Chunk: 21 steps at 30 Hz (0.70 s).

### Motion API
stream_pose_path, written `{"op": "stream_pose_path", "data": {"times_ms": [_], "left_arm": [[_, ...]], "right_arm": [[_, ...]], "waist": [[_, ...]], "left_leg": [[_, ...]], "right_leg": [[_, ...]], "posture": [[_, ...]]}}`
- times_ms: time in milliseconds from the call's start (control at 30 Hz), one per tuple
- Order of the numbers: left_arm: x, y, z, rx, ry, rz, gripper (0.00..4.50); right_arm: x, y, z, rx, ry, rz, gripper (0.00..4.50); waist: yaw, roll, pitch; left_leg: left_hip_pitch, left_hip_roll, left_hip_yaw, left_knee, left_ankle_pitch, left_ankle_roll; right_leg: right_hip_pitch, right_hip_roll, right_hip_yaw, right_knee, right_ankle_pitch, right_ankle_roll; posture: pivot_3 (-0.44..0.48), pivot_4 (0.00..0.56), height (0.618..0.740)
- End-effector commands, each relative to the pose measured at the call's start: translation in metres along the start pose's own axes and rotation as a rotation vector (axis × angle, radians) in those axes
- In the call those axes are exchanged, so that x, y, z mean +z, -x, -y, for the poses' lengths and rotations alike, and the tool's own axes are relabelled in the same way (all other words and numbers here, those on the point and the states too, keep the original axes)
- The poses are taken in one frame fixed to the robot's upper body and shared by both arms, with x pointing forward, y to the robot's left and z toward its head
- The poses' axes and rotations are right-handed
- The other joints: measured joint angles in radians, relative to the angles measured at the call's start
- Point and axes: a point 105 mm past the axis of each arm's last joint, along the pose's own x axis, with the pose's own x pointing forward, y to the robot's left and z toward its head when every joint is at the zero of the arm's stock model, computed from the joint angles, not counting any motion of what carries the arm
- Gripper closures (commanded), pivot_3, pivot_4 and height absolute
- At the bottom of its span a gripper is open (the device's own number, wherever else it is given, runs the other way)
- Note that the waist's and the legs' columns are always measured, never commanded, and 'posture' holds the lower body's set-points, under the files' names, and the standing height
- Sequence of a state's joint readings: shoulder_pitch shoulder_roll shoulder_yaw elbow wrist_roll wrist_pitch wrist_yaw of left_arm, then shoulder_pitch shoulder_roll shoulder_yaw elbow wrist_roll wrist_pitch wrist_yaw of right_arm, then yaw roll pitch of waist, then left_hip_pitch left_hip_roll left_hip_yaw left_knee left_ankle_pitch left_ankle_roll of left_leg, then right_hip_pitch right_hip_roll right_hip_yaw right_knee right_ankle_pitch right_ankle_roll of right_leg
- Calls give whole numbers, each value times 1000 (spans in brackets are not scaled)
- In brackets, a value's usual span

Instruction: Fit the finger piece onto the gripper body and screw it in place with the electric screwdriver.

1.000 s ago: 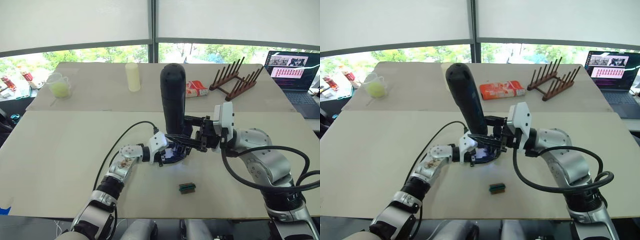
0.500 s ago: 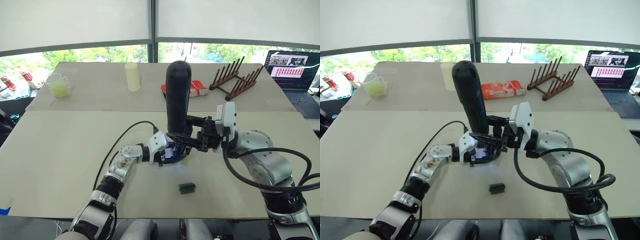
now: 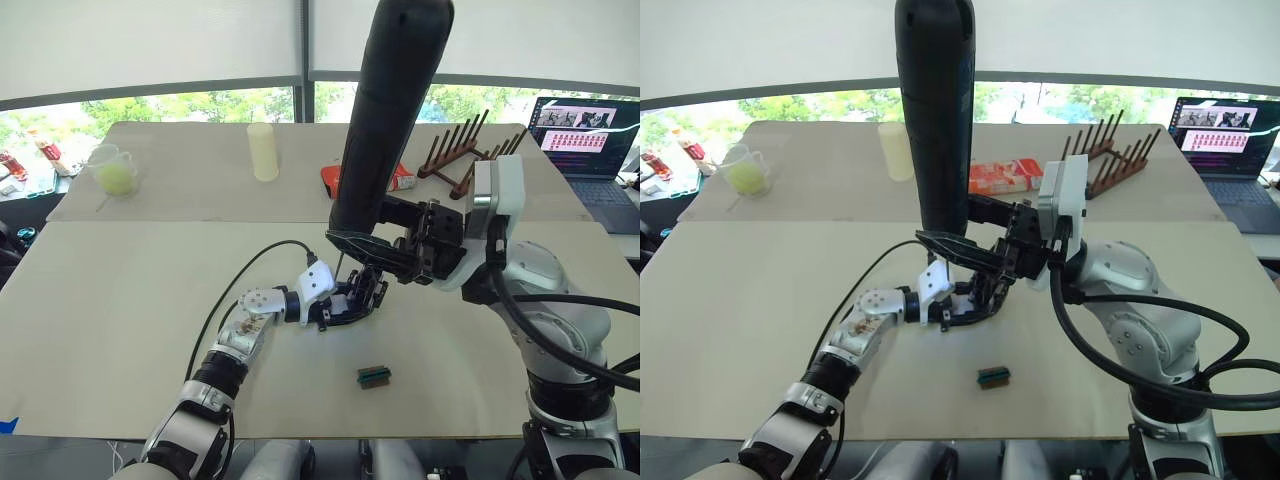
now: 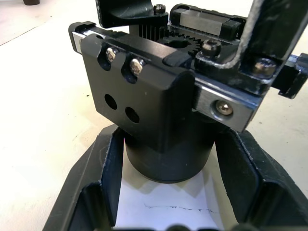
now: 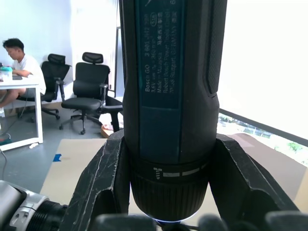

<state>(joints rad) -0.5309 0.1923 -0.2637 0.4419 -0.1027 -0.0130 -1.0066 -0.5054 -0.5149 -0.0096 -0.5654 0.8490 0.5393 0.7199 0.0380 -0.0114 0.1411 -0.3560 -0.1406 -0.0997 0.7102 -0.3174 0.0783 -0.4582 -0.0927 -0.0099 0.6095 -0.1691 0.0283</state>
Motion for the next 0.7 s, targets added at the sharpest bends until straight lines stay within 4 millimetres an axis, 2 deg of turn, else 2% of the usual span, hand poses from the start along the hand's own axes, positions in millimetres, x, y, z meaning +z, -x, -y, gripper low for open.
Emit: {"op": "stream_pose_path", "data": {"times_ms": [33, 100, 167, 233, 267, 367, 467, 600, 700], "left_arm": [[0, 1, 1, -8, 13, -19, 2212], [0, 4, 0, -7, 24, -25, 2212], [1, 11, -2, -5, 51, -25, 1139], [4, 30, -2, -19, 55, -37, 277], [6, 42, -1, -28, 53, -41, 0], [13, 80, 7, -75, 60, -66, 0], [19, 113, 19, -128, 70, -118, 0], [19, 151, 32, -155, 85, -213, 0], [15, 163, 33, -128, 71, -258, 0]], "right_arm": [[17, 4, -14, 76, 2, 13, 2603], [15, 7, -18, 99, -29, -19, 2603], [16, 11, -20, 100, -55, -35, 2603], [20, 24, -12, 38, -149, -62, 2603], [21, 33, -8, 6, -186, -83, 2603], [20, 64, 5, -119, -357, -171, 2603], [10, 101, 13, -248, -576, -313, 2603], [-28, 166, 24, -473, -822, -590, 2603], [-56, 203, 37, -617, -875, -707, 2603]], "waist": [[1, 0, 0], [0, 0, 0], [-2, 0, 0], [-6, 0, 1], [-6, 0, 1], [-6, 1, 2], [-2, 3, 4], [3, 8, 7], [1, 10, 9]], "left_leg": [[0, 0, 0, 0, 0, 0], [0, 0, 0, 0, 0, 0], [0, 0, 0, 0, 0, 0], [0, 0, 0, -1, 0, 0], [0, 1, 0, -1, 0, 0], [0, 1, 0, -3, 0, 0], [1, 2, 0, -7, 0, 0], [1, 2, 0, -9, 0, 0], [1, 2, 1, -10, 0, 0]], "right_leg": [[0, 0, 0, 0, 0, 0], [0, 0, 0, 0, 0, 0], [0, -1, 0, 0, 0, 0], [0, -1, 1, 0, 0, 0], [-1, -2, 1, 0, 0, 0], [-1, -2, 1, -1, 0, 0], [-1, -3, 1, -3, 0, 0], [0, -4, 1, -8, 0, -1], [1, -4, 1, -10, 0, -1]], "posture": [[0, 150, 740], [0, 150, 740], [0, 150, 740], [0, 150, 740], [0, 150, 740], [0, 150, 740], [0, 150, 740], [0, 150, 740], [0, 150, 740]]}}
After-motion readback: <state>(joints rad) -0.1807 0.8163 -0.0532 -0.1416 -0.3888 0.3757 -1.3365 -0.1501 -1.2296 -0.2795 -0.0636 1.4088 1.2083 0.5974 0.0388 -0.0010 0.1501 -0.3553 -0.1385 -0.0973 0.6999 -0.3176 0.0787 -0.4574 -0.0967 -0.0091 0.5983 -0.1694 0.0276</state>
